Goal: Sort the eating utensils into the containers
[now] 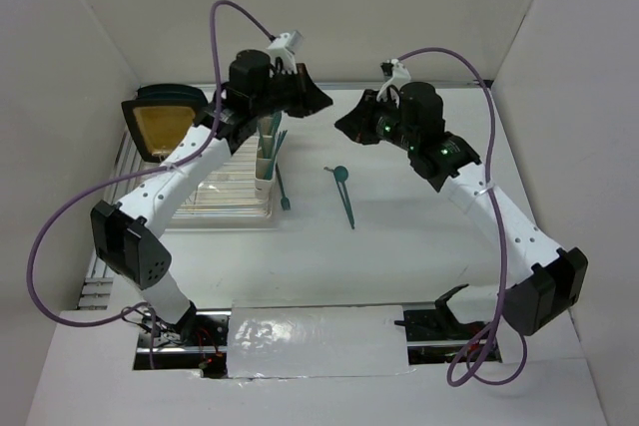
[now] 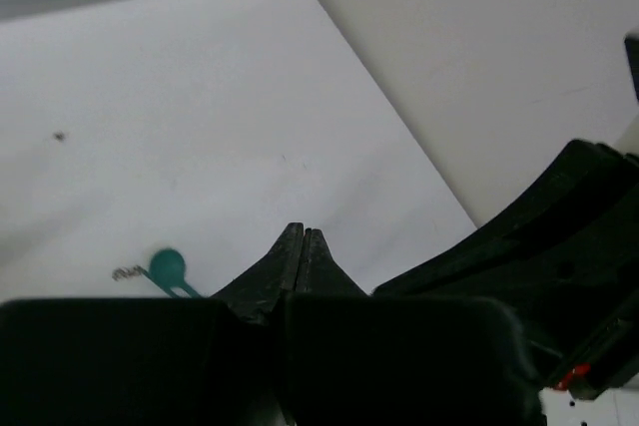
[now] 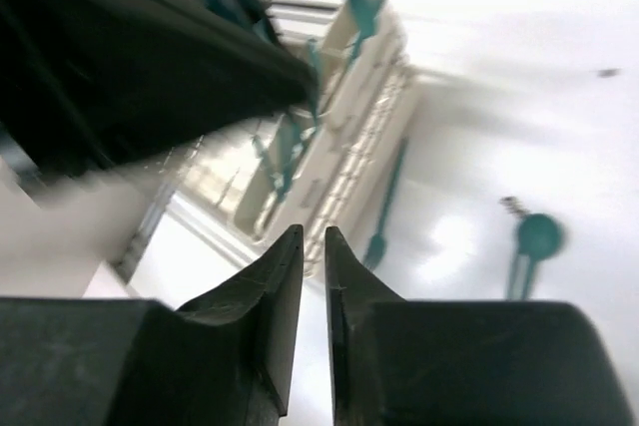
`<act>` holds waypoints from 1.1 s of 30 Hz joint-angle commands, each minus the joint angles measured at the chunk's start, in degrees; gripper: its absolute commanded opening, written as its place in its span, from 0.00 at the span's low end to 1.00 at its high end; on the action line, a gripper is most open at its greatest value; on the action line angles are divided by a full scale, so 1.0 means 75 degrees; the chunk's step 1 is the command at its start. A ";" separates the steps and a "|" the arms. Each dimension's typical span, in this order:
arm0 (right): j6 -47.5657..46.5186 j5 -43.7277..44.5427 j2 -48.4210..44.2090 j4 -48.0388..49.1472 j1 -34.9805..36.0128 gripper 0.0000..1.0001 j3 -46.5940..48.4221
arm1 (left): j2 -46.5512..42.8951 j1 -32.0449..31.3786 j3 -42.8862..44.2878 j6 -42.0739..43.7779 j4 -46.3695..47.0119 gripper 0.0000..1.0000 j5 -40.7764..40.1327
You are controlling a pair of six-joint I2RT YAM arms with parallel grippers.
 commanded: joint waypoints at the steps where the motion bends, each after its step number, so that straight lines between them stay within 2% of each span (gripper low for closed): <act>1: -0.0388 0.0734 -0.0617 -0.0638 -0.0326 0.23 0.0285 | -0.0019 0.0766 0.0658 0.0418 0.0810 0.01 0.0831; 3: -0.0564 0.0899 -0.0782 -0.0872 -0.0362 0.26 0.0027 | -0.0101 0.0861 0.0810 0.0851 0.0834 0.04 0.0998; 4: -0.0600 0.0900 -0.0806 -0.0873 -0.0420 0.29 -0.0276 | -0.0217 0.0932 0.0869 0.1004 0.0695 0.10 0.1045; 6: -0.0635 0.0552 -0.0783 -0.0873 -0.0444 0.33 -0.0606 | -0.0335 0.1097 0.0881 0.1286 0.0531 0.16 0.1068; 9: -0.0636 -0.0105 -0.0072 -0.0594 -0.0421 0.38 -0.1075 | -0.0686 0.1564 0.0601 0.1439 0.0249 0.28 0.0998; 10: -0.0601 -0.0189 0.0140 -0.0488 -0.0421 0.38 -0.1192 | -0.0792 0.1542 0.0611 0.1474 0.0214 0.36 0.1010; 11: -0.0554 -0.0271 0.0467 -0.0231 -0.0305 0.38 -0.1263 | -0.1083 0.1820 0.0437 0.1556 -0.0007 0.41 0.0940; 20: -0.1268 -0.0318 0.2332 0.0438 0.0375 0.53 -0.0772 | -0.2243 0.3040 -0.0757 0.1826 -0.0501 0.51 0.0775; 26: -0.0720 -0.0811 0.3527 0.1329 0.0669 0.53 -0.0550 | -0.3041 0.3533 -0.1741 0.1943 -0.0502 0.57 0.0765; 33: -0.0460 -0.0002 0.5204 0.0756 0.1207 0.49 0.1242 | -0.3347 0.3663 -0.1943 0.2248 -0.0525 0.60 0.0436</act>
